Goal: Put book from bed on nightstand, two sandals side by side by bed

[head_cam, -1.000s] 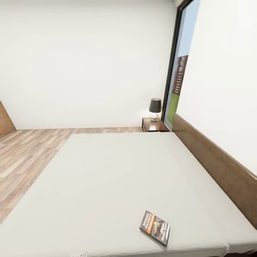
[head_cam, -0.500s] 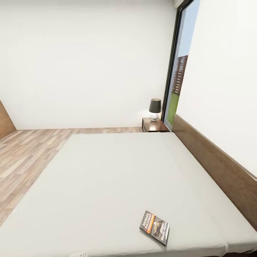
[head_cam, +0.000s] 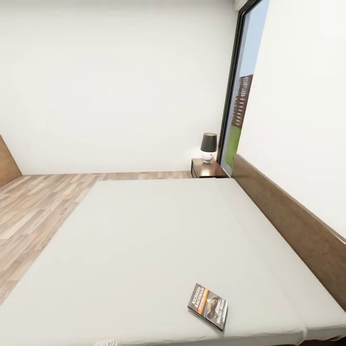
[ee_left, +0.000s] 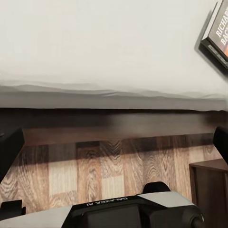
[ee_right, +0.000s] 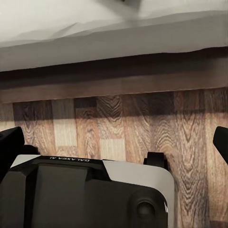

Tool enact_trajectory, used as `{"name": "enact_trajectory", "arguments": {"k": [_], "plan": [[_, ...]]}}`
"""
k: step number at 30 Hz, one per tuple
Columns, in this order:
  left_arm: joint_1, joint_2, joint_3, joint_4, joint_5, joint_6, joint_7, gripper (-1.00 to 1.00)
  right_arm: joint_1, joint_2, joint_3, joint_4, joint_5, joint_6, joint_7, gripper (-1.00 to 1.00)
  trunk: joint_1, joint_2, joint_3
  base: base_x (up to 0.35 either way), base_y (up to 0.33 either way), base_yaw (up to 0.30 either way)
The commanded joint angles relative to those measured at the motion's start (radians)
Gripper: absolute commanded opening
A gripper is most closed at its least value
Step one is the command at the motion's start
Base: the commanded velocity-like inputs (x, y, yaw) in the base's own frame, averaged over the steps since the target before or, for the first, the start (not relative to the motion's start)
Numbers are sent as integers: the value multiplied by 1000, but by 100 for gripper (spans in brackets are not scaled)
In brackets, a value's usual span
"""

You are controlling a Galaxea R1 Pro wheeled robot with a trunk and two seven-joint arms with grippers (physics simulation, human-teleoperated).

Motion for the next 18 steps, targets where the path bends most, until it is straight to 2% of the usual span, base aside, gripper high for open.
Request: {"name": "enact_trajectory", "arguments": {"k": [1, 12, 18], "plan": [[-1, 0, 1, 1, 7, 0, -5, 100, -1, 0, 8, 3, -10, -5, 4, 100, -4, 6, 1, 0, 0, 0], [-1, 0, 1, 1, 7, 0, -5, 100, -1, 0, 8, 3, -10, -5, 5, 100, -46, 83, 36, 0, 0, 0], [-1, 0, 1, 1, 7, 0, -5, 100, -1, 0, 8, 3, -10, -5, 6, 100, -46, 83, 36, 0, 0, 0]]}}
